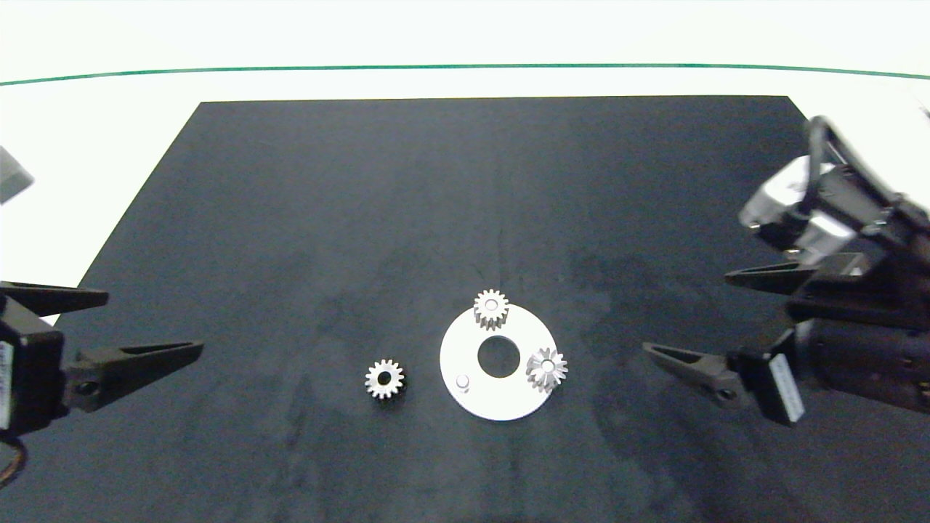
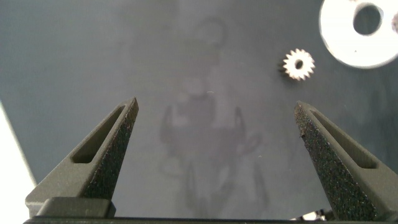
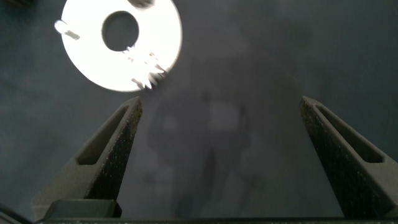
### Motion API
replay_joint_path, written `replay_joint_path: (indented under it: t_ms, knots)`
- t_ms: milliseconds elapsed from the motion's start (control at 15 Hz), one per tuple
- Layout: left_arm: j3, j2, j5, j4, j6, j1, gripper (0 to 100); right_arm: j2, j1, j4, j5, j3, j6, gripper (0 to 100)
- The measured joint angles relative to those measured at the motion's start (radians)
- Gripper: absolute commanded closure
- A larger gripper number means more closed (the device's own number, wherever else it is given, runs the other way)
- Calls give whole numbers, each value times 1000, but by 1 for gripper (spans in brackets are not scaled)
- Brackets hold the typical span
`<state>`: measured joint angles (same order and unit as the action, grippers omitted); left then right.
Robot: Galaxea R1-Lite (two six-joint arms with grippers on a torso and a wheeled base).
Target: Install three planetary gears onto the carrier pins
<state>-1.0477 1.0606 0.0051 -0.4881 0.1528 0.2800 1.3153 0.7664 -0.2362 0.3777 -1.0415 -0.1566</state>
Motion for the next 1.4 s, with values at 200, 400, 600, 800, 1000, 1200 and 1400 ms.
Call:
replay_joint_path:
  t_ms: [200, 400, 600, 800, 1000, 1200, 1400]
  knots:
    - [82, 91, 2, 123, 23, 62, 0, -177, -48, 15, 10, 38, -38, 0]
    - [105, 192, 1, 142, 45, 147, 0, -274, -83, 17, 10, 37, -79, 0]
    - [108, 258, 4, 148, 53, 269, 0, -298, -91, 19, 9, 39, -88, 0]
    - [100, 308, 7, 181, 63, 330, 0, -301, -91, 19, 10, 40, -90, 0]
    - [96, 381, 8, 276, 102, 341, 0, -307, -83, 19, 7, 40, -106, 0]
    - [93, 441, 9, 338, 127, 341, 0, -321, -56, 19, 8, 40, -107, 0]
    - [93, 477, 10, 340, 141, 330, 0, -323, -49, 20, 7, 40, -107, 0]
